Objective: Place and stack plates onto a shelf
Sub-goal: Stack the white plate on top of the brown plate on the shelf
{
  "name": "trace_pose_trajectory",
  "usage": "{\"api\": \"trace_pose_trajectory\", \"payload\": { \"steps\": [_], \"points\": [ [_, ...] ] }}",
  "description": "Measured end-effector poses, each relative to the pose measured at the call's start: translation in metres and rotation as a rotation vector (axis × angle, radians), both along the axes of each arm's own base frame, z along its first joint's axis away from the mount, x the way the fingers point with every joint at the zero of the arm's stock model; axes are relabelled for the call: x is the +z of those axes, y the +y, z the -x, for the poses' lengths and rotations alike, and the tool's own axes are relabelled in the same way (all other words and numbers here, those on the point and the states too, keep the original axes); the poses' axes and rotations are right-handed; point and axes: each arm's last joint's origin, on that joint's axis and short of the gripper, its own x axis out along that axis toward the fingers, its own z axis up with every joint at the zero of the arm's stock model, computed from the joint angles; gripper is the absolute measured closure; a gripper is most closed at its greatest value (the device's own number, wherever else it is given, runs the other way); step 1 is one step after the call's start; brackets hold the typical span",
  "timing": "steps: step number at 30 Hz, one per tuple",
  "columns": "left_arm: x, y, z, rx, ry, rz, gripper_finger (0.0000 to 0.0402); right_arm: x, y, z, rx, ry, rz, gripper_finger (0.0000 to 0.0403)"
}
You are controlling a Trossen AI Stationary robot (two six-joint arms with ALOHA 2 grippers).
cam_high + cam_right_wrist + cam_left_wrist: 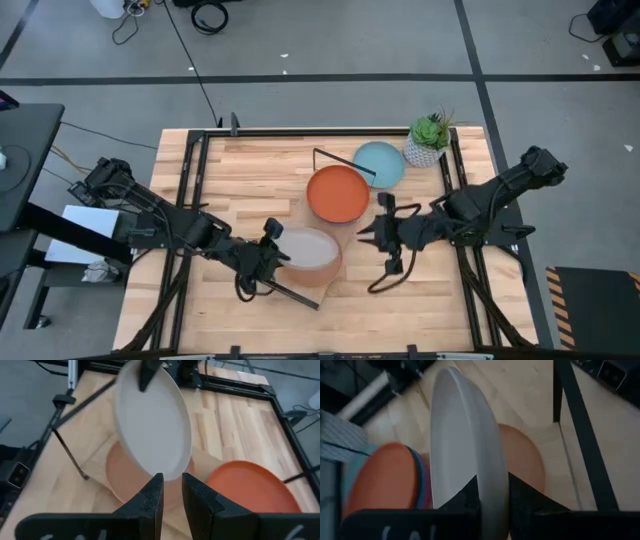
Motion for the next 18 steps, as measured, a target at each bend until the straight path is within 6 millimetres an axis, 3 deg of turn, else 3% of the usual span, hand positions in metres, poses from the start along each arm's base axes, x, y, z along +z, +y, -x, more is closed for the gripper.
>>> {"api": "trace_pose_trajectory", "payload": {
  "steps": [7, 18],
  "points": [
    [-0.005, 0.010, -0.009, 0.053, 0.023, 0.037, 0.0339, -0.012, 0.009, -0.013, 0.005, 0.019, 0.007, 0.0328],
    [-0.016, 0.016, -0.021, 0.006, 0.106, 0.117, 0.0339, -0.012, 0.009, -0.014, 0.003, 0.011, 0.001, 0.0328]
  ]
}}
